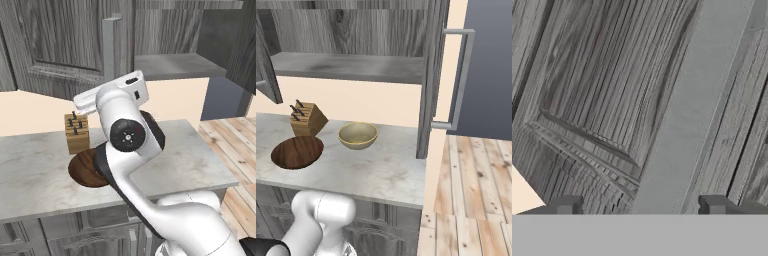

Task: Open the cabinet. Pick the bowls from the counter and place them in the cabinet. Then close the cabinet.

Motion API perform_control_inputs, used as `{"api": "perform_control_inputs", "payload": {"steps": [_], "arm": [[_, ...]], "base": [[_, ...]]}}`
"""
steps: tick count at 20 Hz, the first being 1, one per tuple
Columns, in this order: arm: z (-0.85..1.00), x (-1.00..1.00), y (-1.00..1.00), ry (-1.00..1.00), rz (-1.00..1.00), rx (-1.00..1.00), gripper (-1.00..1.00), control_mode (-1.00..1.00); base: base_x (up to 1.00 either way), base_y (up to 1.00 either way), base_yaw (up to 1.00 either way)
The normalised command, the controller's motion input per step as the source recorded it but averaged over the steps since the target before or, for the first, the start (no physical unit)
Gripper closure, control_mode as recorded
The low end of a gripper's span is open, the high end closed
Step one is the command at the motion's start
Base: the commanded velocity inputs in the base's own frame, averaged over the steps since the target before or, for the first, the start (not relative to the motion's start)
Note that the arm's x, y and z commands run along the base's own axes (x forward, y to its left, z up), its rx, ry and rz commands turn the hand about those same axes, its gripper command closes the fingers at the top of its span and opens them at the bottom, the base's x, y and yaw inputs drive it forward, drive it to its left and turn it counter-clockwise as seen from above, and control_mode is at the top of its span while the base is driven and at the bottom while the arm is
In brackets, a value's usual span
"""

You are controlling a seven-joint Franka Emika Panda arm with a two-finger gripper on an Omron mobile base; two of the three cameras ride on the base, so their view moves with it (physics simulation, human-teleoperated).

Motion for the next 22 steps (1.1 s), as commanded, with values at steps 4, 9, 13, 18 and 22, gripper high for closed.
{"api": "perform_control_inputs", "payload": {"steps": [4, 9, 13, 18, 22], "arm": [[0.00, -0.45, -0.04, -0.09, 0.06, 0.00, -1.00, -1.00], [0.00, -0.45, -0.24, -0.03, 0.06, -0.01, -1.00, -1.00], [0.00, -0.50, -0.51, 0.00, 0.00, -0.02, -1.00, -1.00], [0.00, -0.50, -0.53, 0.00, 0.00, -0.03, -1.00, -1.00], [0.03, -0.48, -0.53, 0.00, 0.00, -0.01, -1.00, -1.00]], "base": [[0.00, 0.00, 0.00], [0.00, 0.00, 0.00], [0.00, 0.00, 0.00], [0.00, 0.00, 0.00], [0.00, 0.00, 0.00]]}}
